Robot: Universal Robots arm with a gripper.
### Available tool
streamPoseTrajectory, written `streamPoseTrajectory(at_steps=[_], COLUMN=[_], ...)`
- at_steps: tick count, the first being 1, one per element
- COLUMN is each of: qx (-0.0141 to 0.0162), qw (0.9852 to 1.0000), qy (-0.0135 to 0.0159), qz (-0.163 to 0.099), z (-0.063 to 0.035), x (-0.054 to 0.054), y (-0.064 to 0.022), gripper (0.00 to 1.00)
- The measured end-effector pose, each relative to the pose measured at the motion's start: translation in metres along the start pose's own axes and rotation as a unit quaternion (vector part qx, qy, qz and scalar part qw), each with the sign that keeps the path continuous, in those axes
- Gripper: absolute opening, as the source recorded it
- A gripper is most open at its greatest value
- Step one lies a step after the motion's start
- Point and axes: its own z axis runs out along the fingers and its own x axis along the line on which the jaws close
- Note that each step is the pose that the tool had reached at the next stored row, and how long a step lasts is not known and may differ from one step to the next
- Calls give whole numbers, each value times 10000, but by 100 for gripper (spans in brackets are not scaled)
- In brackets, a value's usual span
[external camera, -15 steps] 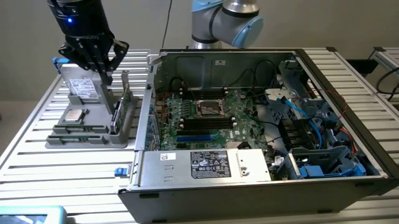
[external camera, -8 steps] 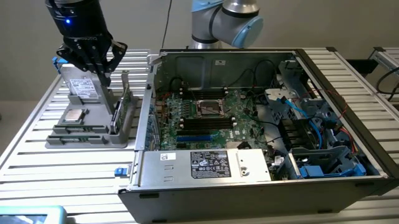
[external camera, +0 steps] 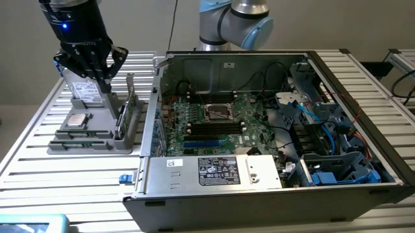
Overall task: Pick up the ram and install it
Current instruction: 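Reach for the ram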
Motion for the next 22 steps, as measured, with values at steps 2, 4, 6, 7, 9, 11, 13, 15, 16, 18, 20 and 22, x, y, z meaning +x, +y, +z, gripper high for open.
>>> streamPoseTrajectory(at_steps=[2, 4, 6, 7, 9, 11, 13, 15, 16, 18, 20, 22], qx=[1, 1, 1, 1, 0, 1, 2, 6, 12, 21, 26, 32], qw=[10000, 10000, 10000, 10000, 10000, 10000, 10000, 10000, 10000, 10000, 10000, 10000], qy=[0, 0, 0, 0, 0, 0, 0, 0, 0, -1, -3, -5], qz=[-1, 1, 0, -1, 0, 0, -1, 0, 0, -1, -1, -1], z=[7, 17, 30, 40, 64, 88, 113, 132, 138, 140, 140, 140], x=[15, 62, 136, 183, 273, 363, 457, 544, 590, 663, 735, 811], y=[-64, -97, -116, -123, -131, -136, -140, -144, -146, -149, -152, -154], gripper=[11, 11, 11, 11, 11, 11, 11, 11, 11, 11, 11, 11])
